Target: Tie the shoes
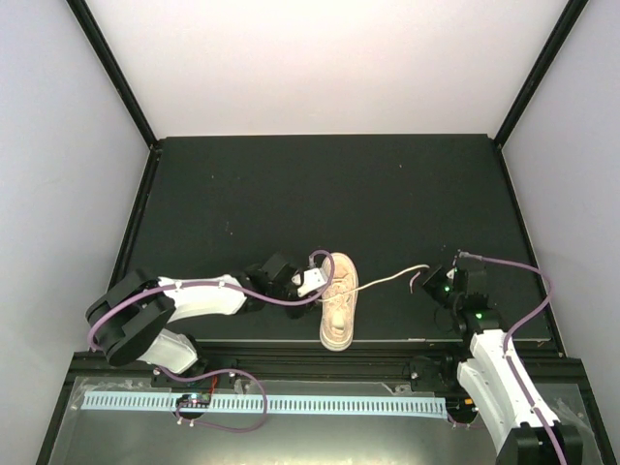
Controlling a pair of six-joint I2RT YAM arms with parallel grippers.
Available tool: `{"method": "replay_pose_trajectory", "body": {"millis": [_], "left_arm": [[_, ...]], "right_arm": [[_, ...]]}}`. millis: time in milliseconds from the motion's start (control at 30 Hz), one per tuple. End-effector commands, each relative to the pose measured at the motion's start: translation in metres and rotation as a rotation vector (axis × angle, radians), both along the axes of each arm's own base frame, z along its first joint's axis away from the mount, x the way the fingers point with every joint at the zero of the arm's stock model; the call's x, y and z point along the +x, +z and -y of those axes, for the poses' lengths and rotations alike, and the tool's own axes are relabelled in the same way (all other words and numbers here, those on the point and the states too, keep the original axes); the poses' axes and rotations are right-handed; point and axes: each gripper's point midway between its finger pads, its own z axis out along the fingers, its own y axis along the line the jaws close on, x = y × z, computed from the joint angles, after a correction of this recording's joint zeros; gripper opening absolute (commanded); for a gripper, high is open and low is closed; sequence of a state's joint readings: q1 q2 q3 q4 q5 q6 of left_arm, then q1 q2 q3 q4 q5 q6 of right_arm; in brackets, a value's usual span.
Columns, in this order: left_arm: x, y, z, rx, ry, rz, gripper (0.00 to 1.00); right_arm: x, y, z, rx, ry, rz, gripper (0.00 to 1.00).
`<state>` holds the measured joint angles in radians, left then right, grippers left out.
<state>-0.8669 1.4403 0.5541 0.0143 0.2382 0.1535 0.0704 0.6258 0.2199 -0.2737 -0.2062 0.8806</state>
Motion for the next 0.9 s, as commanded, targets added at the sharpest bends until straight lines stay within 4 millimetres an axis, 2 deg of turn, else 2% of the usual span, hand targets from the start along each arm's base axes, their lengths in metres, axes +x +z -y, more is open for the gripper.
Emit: {"method": "replay_pose_trajectory", "body": {"millis": [0, 67, 233, 300, 367, 500, 533, 600, 667, 733, 767, 833, 867], "left_arm": [[0.010, 0.007, 0.013, 0.003, -0.029, 0.076, 0.52], [0.010, 0.007, 0.015, 0.008, -0.033, 0.084, 0.46], [0.009, 0.016, 0.016, -0.021, -0.010, 0.083, 0.11], [0.010, 0.020, 0.014, -0.028, 0.014, 0.080, 0.02], [0.008, 0.026, 0.012, -0.051, 0.030, 0.078, 0.02], [0.002, 0.052, 0.016, -0.151, 0.043, 0.073, 0.01], [0.000, 0.055, 0.016, -0.168, 0.048, 0.065, 0.02], [-0.003, 0.074, 0.019, -0.235, 0.046, 0.076, 0.02], [-0.004, 0.080, 0.021, -0.265, 0.042, 0.073, 0.01], [-0.003, 0.081, 0.023, -0.265, 0.050, 0.063, 0.02], [-0.003, 0.080, 0.024, -0.270, 0.054, 0.055, 0.02], [-0.004, 0.084, 0.028, -0.293, 0.052, 0.050, 0.01], [-0.005, 0.086, 0.031, -0.304, 0.051, 0.049, 0.02]], "right_arm": [[0.003, 0.001, -0.004, 0.022, 0.016, 0.013, 0.02], [0.004, 0.000, -0.005, 0.025, 0.022, 0.009, 0.02], [0.004, 0.001, -0.005, 0.018, 0.027, 0.010, 0.02], [0.005, 0.003, -0.003, 0.004, 0.027, 0.013, 0.02], [0.006, 0.006, -0.003, -0.007, 0.033, 0.023, 0.02], [0.014, 0.018, -0.007, -0.033, 0.083, 0.058, 0.02], [0.018, 0.024, -0.009, -0.037, 0.100, 0.074, 0.02], [0.029, 0.036, -0.016, -0.038, 0.142, 0.097, 0.02], [0.044, 0.048, -0.026, -0.025, 0.198, 0.122, 0.02], [0.063, 0.062, -0.039, -0.010, 0.263, 0.142, 0.02], [0.073, 0.058, -0.049, -0.009, 0.305, 0.117, 0.02], [0.090, 0.065, -0.078, -0.012, 0.410, 0.104, 0.02], [0.097, 0.066, -0.099, -0.004, 0.475, 0.094, 0.02]]}}
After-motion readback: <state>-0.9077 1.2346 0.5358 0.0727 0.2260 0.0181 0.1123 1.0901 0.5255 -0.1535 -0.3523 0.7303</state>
